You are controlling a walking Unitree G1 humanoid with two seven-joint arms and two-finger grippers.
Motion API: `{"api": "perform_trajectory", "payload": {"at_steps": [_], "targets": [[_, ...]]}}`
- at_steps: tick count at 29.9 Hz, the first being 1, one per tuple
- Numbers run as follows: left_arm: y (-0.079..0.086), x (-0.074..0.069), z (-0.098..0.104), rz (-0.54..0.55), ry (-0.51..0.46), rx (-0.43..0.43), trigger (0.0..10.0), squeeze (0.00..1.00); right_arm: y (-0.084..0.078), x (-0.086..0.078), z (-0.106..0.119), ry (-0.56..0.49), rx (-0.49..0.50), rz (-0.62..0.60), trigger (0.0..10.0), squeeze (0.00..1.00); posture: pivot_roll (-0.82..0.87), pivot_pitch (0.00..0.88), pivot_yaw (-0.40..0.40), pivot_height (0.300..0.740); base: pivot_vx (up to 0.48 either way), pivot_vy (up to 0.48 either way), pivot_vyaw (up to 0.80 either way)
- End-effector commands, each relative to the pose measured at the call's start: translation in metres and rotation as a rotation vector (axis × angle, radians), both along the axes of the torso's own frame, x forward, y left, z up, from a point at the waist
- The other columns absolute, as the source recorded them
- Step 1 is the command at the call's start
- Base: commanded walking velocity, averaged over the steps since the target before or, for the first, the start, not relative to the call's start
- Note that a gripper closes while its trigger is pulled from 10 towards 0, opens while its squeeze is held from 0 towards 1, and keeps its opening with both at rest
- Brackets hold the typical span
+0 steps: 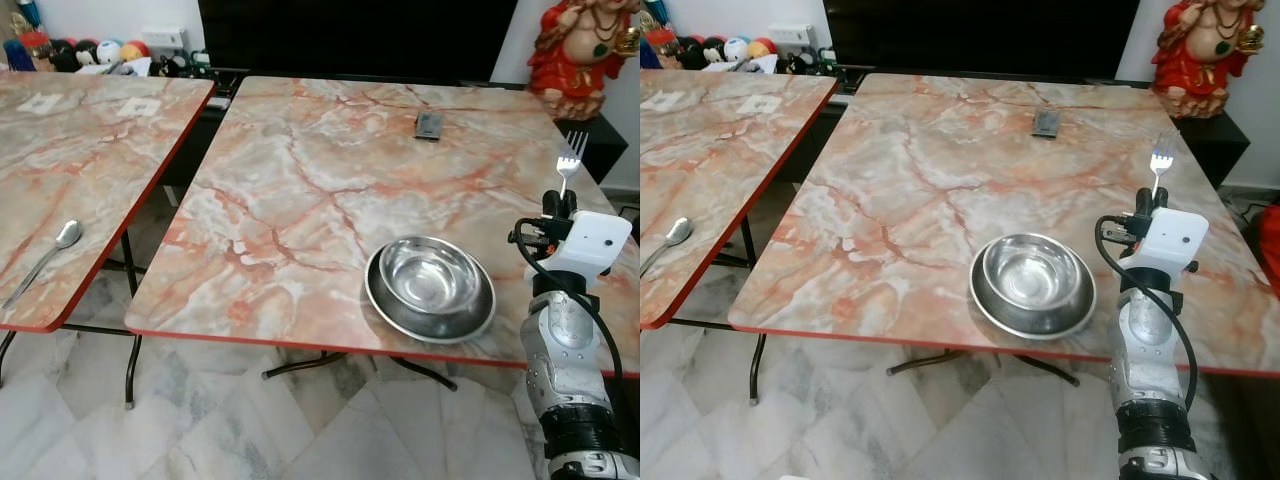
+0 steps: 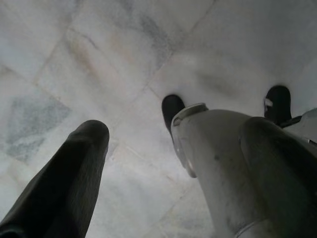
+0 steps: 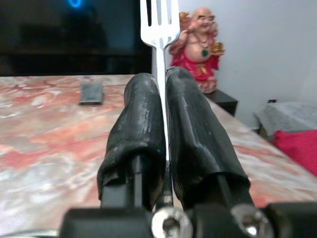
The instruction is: Setting the table
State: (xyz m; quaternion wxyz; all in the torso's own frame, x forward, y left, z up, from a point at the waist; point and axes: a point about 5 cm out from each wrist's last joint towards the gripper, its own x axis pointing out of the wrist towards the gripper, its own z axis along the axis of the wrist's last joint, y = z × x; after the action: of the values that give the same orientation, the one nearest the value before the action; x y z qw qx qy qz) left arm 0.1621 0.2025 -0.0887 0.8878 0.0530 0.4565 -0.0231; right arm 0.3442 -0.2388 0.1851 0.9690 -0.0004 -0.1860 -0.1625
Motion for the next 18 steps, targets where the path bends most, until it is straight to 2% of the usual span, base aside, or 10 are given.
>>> {"api": "perform_trajectory", "payload": {"at_steps": [1,15,18], "targets": [[-0.001,-0.010,-0.005,0.020,0.043,-0.011,10.0,0.00,-0.004,-0.004,0.000,-0.009,0.010,-0.027,10.0,0.00,0.01,0.134,-0.033,0.740,0.000,0.000,0.00],[0.000,-0.012,-0.005,0.031,0.045,-0.011,10.0,0.00,-0.006,-0.005,0.003,-0.014,0.029,-0.078,10.0,0.00,0.01,0.147,-0.035,0.740,0.000,0.000,0.00],[-0.001,-0.012,-0.006,0.030,0.048,-0.011,10.0,0.00,-0.017,-0.006,-0.002,0.043,0.027,-0.139,10.0,0.00,0.01,0.149,-0.035,0.740,0.000,0.000,0.00]]}}
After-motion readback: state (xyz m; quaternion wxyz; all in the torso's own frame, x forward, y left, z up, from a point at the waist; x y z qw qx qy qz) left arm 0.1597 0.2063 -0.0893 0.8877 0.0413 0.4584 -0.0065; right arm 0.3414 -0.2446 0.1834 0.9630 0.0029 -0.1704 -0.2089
